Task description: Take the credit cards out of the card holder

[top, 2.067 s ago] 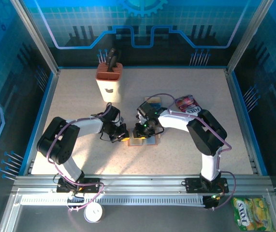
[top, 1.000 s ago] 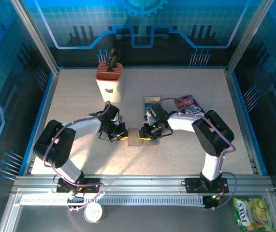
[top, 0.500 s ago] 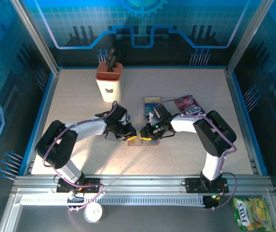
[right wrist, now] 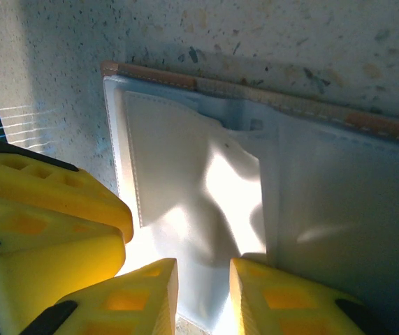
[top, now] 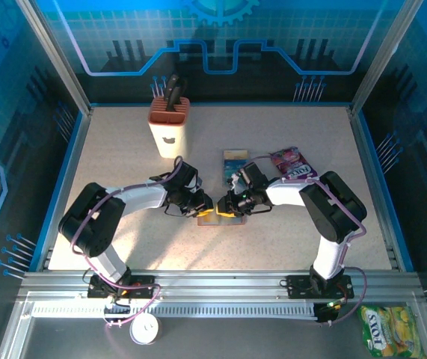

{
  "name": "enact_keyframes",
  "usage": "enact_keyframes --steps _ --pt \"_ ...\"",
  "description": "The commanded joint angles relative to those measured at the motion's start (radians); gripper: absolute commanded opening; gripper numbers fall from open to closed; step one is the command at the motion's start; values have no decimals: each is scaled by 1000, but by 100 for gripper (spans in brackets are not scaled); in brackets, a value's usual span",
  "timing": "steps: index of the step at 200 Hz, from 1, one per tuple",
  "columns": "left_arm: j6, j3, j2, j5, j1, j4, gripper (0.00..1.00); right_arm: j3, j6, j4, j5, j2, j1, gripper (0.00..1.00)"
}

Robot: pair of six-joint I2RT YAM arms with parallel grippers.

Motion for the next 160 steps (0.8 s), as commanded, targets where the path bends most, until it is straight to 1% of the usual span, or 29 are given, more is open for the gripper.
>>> enact_keyframes --steps 1,82,160 --pt "-4 -9 13 -14 -5 1 23 -33 9 -37 15 11 -13 28" --pt "-6 -5 39 -15 -6 10 23 -32 8 -40 12 7 -16 28" --pt "-19 -11 42 17 -5 59 16 -30 10 -29 -2 -4 -15 28"
